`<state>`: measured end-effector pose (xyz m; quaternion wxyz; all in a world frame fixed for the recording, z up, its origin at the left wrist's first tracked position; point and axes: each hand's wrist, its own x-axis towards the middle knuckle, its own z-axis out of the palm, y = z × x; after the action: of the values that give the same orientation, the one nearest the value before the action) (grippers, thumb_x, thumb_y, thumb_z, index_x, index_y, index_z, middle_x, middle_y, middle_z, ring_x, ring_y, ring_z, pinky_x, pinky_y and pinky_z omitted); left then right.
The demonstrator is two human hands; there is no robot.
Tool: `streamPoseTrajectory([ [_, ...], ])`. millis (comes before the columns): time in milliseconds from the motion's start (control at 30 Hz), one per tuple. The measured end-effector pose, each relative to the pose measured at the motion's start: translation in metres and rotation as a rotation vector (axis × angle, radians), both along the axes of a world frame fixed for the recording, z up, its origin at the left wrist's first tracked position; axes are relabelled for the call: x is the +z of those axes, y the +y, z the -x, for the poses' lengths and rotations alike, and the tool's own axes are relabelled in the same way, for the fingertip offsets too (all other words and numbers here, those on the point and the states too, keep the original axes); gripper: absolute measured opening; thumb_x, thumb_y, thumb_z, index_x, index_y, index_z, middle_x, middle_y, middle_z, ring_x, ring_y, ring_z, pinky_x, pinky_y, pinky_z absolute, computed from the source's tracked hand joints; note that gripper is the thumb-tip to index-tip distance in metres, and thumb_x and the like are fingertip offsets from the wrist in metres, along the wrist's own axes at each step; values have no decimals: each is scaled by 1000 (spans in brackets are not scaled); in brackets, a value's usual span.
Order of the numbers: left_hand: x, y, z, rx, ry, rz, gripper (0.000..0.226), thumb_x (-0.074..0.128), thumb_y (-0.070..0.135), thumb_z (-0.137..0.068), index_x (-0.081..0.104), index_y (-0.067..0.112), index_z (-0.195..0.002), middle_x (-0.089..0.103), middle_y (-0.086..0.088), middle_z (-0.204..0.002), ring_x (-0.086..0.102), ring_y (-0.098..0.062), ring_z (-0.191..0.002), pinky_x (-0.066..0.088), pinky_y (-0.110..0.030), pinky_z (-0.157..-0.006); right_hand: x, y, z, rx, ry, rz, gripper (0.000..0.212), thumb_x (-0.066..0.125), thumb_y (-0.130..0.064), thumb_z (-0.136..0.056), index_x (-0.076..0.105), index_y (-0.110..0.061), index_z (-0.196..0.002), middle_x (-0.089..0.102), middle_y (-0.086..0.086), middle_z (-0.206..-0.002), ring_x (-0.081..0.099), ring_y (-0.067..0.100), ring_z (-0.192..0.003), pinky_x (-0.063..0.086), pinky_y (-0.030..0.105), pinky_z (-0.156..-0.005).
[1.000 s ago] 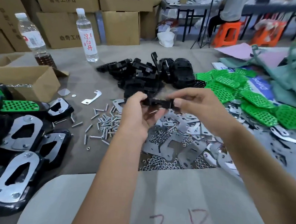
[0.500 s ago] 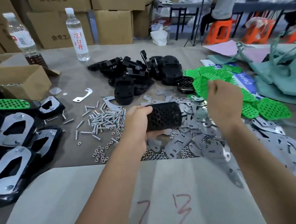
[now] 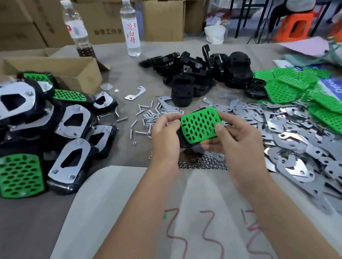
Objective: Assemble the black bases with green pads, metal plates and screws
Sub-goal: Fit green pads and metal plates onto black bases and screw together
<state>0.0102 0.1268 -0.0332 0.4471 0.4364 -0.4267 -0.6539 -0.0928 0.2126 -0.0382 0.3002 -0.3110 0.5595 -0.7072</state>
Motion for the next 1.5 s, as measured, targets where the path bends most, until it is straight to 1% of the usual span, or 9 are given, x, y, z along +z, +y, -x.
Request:
streamPoseTrajectory([
  [467, -1, -4, 4, 1, -5, 26, 28, 45, 7, -104, 71, 13, -93, 71, -12, -95, 64, -25, -83, 53, -27, -56, -14, -5, 3, -134, 145, -47, 21, 75, -1, -91, 71, -18, -103, 78, 6, -77, 71, 20, -55, 58, 27, -54],
  [633, -4, -3, 6, 1, -45, 67, 28, 47, 9, -106, 73, 10, -95, 73, -22, -108, 66, -30, -92, 58, -44, -75, -17, -6, 6, -165, 124, -39, 24, 75, -1, -91, 70, -23, -98, 77, 6, -74, 68, 18, -52, 55, 24, -52],
  [733, -7, -4, 5, 11, -69, 98, 31, 45, 11, -106, 73, 12, -93, 74, -19, -106, 66, -24, -85, 55, -28, -59, -17, -5, 6, -159, 146, -58, 22, 77, -2, -90, 69, -20, -99, 76, 7, -72, 67, 18, -51, 54, 24, -49],
  [900, -12, -5, 4, 10, -72, 123, 30, 48, 15, -106, 73, 17, -90, 75, -14, -100, 67, -22, -84, 54, -34, -65, -14, -3, 14, -123, 273, -172, 19, 80, -10, -89, 66, -18, -100, 73, 9, -67, 69, 21, -49, 54, 27, -47],
  [1000, -15, -4, 1, -67, -105, 203, 11, 73, 13, -92, 73, 24, -94, 76, -6, -96, 72, -17, -85, 59, -34, -70, -10, 0, 21, -123, 333, -227, 19, 81, -14, -90, 65, -15, -101, 72, 8, -63, 66, 20, -45, 55, 31, -45],
  [1133, -18, -5, 1, -129, -158, 258, 37, 83, -3, -80, 71, 26, -99, 76, -13, -100, 74, -29, -93, 64, -40, -76, -11, 2, 21, -177, 474, -299, 23, 83, -31, -87, 64, -20, -95, 70, 5, -60, 66, 25, -49, 60, 45, -55],
  [1233, -13, -4, -1, -175, -82, 250, 38, 81, -9, -80, 72, 21, -101, 76, -10, -96, 75, -20, -86, 63, -33, -72, -12, 1, 20, -319, 653, -326, 38, 82, -53, -80, 61, -26, -96, 61, -4, -61, 58, 17, -55, 52, 36, -60],
  [1333, -12, -7, -4, -253, -35, 261, 38, 80, -10, -80, 74, 21, -102, 76, -7, -94, 75, -21, -84, 63, -35, -72, -9, 2, 24, -182, 503, -293, 42, 82, -55, -81, 63, -31, -110, 69, -3, -89, 69, 20, -77, 58, 41, -64],
  [1500, -13, -3, -2, -316, 0, 161, 33, 83, -1, -82, 71, 12, -110, 79, -13, -100, 77, -36, -94, 62, -56, -84, -4, 5, 30, -3, 82, -111, 31, 85, -19, -86, 63, -18, -108, 79, 8, -97, 78, 33, -85, 62, 44, -65],
])
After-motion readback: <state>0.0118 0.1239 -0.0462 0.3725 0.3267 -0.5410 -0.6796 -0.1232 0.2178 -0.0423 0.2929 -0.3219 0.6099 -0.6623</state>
